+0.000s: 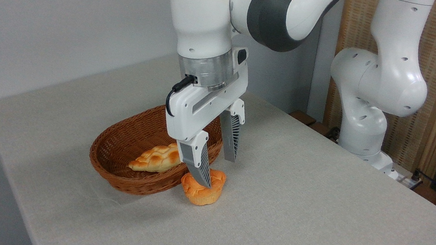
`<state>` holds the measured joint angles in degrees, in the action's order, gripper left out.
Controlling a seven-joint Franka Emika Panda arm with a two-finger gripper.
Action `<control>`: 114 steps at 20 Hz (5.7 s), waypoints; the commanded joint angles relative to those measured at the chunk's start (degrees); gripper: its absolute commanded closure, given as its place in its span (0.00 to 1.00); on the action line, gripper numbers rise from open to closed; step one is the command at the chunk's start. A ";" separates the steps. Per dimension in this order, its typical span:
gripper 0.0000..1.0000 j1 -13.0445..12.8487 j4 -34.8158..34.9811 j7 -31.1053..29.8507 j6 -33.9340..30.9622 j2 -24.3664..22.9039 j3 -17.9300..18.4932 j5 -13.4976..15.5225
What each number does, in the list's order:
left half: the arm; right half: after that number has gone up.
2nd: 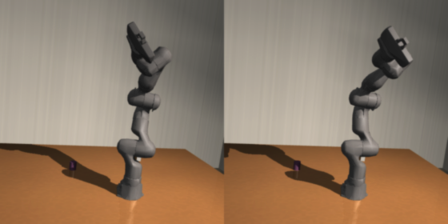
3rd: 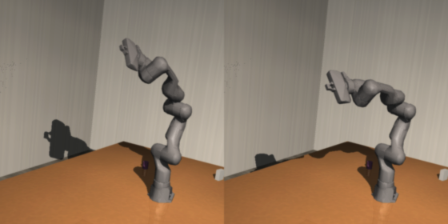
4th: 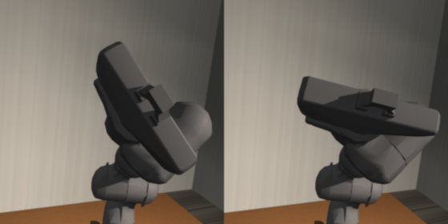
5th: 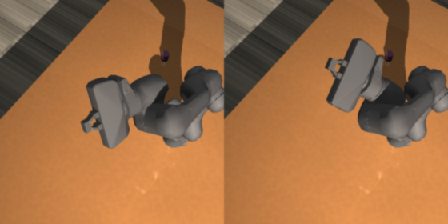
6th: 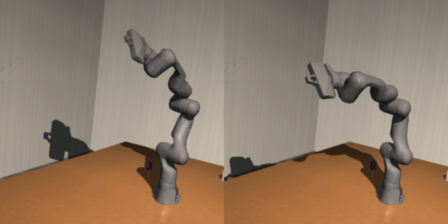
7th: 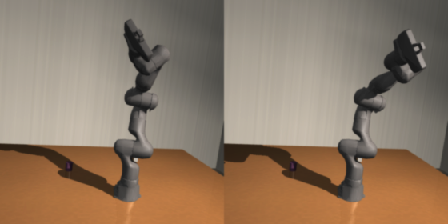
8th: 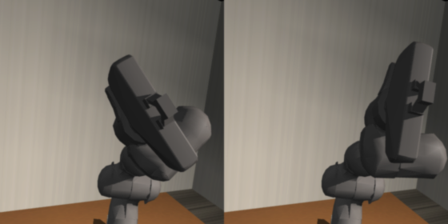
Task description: Put bread into the basket
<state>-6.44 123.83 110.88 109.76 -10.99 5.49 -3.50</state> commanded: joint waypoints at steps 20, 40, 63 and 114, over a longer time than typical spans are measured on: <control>0.00 -0.76 4.66 0.74 7.48 2.55 -2.76 -2.65; 0.16 -0.85 5.37 0.82 7.66 3.34 -2.85 -2.65; 0.58 -0.76 5.46 4.08 7.48 3.34 -2.76 -2.65; 0.00 0.20 -8.17 -63.86 0.10 2.02 -15.24 18.53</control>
<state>-6.15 116.10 48.07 109.30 -9.22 -9.87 13.91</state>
